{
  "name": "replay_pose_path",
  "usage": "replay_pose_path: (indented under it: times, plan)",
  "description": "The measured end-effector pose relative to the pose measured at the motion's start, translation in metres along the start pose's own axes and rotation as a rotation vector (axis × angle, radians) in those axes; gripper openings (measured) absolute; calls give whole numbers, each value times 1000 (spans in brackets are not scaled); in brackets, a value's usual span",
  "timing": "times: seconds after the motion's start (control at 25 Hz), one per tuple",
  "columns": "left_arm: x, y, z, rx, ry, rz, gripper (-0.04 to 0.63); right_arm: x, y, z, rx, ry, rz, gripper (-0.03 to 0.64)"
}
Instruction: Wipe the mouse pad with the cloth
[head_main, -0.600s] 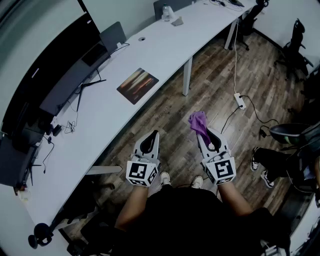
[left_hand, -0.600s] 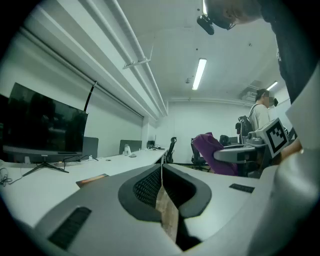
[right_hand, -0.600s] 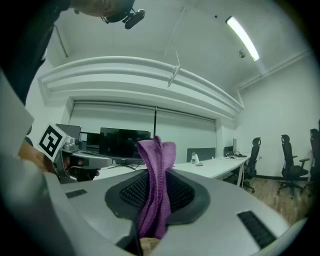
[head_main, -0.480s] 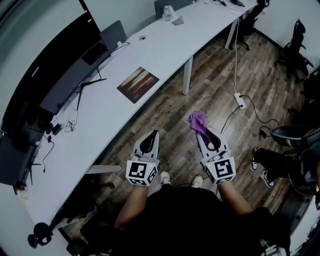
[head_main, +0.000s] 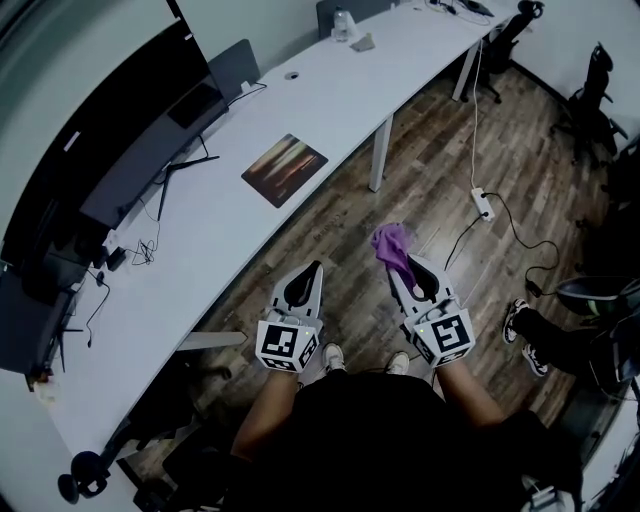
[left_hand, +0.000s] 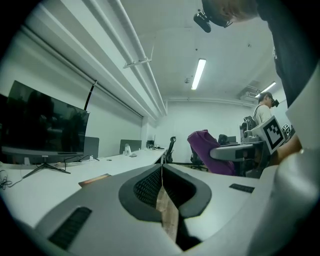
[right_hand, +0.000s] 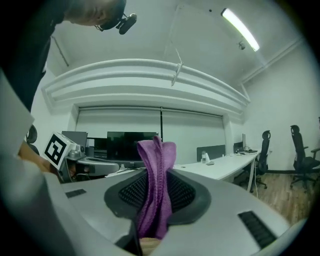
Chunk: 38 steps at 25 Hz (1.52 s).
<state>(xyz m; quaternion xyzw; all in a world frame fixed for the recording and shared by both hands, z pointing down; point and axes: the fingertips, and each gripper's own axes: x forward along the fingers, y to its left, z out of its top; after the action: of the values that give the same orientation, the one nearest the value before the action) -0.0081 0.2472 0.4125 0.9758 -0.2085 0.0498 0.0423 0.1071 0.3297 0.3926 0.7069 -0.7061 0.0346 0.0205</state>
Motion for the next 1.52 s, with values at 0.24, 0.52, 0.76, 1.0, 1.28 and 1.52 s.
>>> replay_pose_path:
  times: [0.24,0.52,0.76,1.0,1.28,1.52]
  plan:
    - [-9,29,-3,-5,1,-20,21,25,17,-3,-21,13,-36,112]
    - [-31,58,-1,32,-7,-35,21,45,35,-4,1,23,-101,114]
    - [-40,79,-7,19,14,-27,21,65,52,-8,-12,31,-69,114]
    - [-32,95,-12,-6,23,10,21,83,46,-4,-35,37,-60,114]
    - [3,116,-9,-4,25,61,21,120,20,-9,-31,29,-8,114]
    - [40,133,-8,-9,35,106,21,158,-11,-11,-20,38,33,114]
